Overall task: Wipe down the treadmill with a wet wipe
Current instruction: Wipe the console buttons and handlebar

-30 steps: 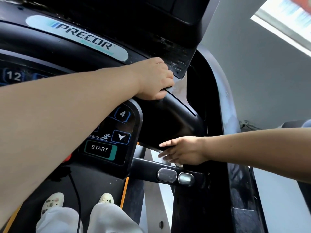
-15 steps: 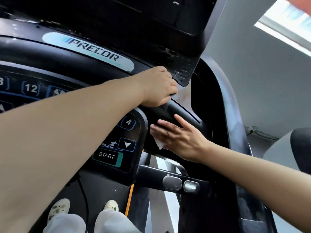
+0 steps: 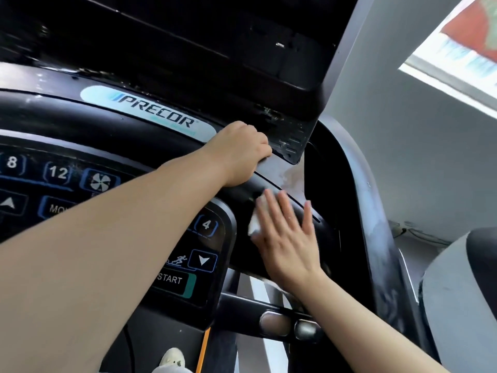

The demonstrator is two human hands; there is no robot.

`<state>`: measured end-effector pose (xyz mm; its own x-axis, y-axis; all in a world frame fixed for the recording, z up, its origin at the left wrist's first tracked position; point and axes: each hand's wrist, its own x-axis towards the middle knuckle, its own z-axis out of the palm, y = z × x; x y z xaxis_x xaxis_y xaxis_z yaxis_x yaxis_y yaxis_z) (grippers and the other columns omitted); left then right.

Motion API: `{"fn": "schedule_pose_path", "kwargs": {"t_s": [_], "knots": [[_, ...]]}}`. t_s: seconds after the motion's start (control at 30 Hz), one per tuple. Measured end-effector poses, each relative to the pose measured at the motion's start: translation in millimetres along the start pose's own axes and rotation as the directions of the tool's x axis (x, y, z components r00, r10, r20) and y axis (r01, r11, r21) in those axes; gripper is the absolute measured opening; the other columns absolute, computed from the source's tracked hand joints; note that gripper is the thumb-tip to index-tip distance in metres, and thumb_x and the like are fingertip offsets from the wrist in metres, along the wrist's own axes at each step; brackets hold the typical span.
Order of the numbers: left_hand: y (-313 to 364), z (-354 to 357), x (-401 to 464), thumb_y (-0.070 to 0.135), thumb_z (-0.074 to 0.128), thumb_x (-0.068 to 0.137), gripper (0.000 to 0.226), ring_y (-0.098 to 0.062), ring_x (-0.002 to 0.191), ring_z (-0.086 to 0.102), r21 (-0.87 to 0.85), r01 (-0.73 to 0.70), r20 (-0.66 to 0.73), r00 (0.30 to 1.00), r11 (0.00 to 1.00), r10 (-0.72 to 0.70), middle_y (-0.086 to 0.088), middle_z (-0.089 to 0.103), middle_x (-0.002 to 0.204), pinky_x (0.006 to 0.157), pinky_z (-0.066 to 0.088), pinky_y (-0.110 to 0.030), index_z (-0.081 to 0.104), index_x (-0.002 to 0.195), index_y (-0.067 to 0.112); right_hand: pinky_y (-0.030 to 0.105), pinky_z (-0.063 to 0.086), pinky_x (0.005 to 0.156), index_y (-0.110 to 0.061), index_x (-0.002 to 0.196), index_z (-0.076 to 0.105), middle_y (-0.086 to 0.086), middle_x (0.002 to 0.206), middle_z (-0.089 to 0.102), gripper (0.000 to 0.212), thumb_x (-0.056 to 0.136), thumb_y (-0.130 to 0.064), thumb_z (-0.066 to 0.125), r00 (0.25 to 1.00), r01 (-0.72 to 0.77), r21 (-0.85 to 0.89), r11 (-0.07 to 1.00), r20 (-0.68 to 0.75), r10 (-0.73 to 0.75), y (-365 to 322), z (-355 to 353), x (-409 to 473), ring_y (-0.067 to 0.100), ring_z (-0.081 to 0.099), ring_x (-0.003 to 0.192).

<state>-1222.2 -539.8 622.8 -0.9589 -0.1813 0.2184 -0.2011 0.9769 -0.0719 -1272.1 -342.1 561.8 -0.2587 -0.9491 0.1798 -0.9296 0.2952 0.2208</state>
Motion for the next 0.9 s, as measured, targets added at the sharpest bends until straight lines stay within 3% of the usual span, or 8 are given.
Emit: {"fn": "schedule_pose_path", "kwargs": {"t_s": [0.1,0.17,0.27,0.37,0.47,0.67,0.8,0.9], "knots": [[1,0,-1,0.017,0.035,0.094,0.037,-0.018,0.113,0.049,0.029,0.050,0.013,0.999,0.998,-0.050,0.007,0.055,0.126,0.101,0.033,-0.035,0.055,0.125,0.023,0.044,-0.014,0.113,-0.020,0.152,0.011,-0.004,0.159,0.008,0.069,0.092,-0.054,0.001,0.948,-0.313,0.209,0.927,0.132,0.290,7,-15,38,0.009,-0.013,0.143],[2,0,-1,0.019,0.034,0.095,0.036,-0.016,0.114,0.048,0.032,0.081,0.007,0.997,0.996,-0.081,0.008,0.054,0.126,0.102,0.033,-0.034,0.053,0.125,0.025,0.041,-0.018,0.112,-0.023,0.152,0.003,-0.009,0.159,0.000,0.068,0.093,-0.057,-0.002,0.952,-0.295,0.329,0.897,0.177,0.249,1,-21,54,0.007,-0.017,0.142],[1,-1,-2,0.022,0.035,0.096,0.036,-0.016,0.115,0.047,0.016,0.119,0.007,0.993,0.993,-0.119,0.008,0.053,0.128,0.102,0.031,-0.032,0.052,0.126,0.026,0.040,-0.023,0.109,-0.024,0.151,-0.004,-0.012,0.158,-0.002,0.072,0.087,-0.056,-0.009,0.984,-0.140,0.246,0.959,0.147,0.105,2,-27,53,0.004,-0.022,0.138],[1,-2,-1,0.018,0.035,0.094,0.039,-0.017,0.116,0.045,0.017,0.138,0.027,0.990,0.990,-0.138,0.008,0.050,0.131,0.102,0.030,-0.031,0.050,0.129,0.027,0.044,-0.018,0.112,-0.025,0.152,0.000,-0.011,0.159,0.001,0.060,0.097,-0.051,0.002,0.944,-0.269,0.154,0.951,0.238,0.229,29,-23,50,0.008,-0.017,0.142],[1,-3,-1,0.017,0.035,0.094,0.040,-0.018,0.116,0.045,-0.012,0.153,0.028,0.988,0.988,-0.153,0.007,0.050,0.131,0.102,0.031,-0.031,0.050,0.130,0.026,0.046,-0.013,0.114,-0.024,0.152,0.000,-0.009,0.159,-0.004,0.056,0.100,-0.044,0.009,0.854,-0.470,0.238,0.850,0.366,0.370,43,-20,64,0.012,-0.014,0.145],[1,-5,2,0.018,0.035,0.095,0.038,-0.016,0.116,0.046,-0.028,0.154,0.027,0.988,0.988,-0.153,0.007,0.051,0.130,0.101,0.033,-0.032,0.051,0.129,0.026,0.034,-0.020,0.112,-0.032,0.150,-0.002,-0.019,0.155,-0.009,0.060,0.095,-0.056,-0.001,0.961,-0.213,0.371,0.904,0.245,0.125,18,-28,56,-0.002,-0.023,0.136],[-3,-11,5,0.017,0.036,0.095,0.036,-0.017,0.114,0.046,-0.038,0.130,0.052,0.990,0.991,-0.128,0.008,0.053,0.128,0.097,0.034,-0.031,0.055,0.125,0.027,0.036,-0.014,0.114,-0.029,0.151,0.001,-0.013,0.158,-0.004,0.052,0.101,-0.042,0.009,0.919,-0.342,0.368,0.865,0.321,0.227,29,-29,66,0.006,-0.016,0.143],[-4,-21,12,0.017,0.038,0.094,0.031,-0.018,0.109,0.050,-0.018,0.127,0.083,0.989,0.992,-0.126,0.006,0.058,0.119,0.091,0.037,-0.031,0.060,0.115,0.024,0.031,-0.014,0.115,-0.026,0.151,-0.002,-0.012,0.157,-0.008,0.051,0.103,-0.036,0.012,0.956,-0.241,0.466,0.852,0.267,0.125,6,-33,76,0.000,-0.018,0.138]]}}
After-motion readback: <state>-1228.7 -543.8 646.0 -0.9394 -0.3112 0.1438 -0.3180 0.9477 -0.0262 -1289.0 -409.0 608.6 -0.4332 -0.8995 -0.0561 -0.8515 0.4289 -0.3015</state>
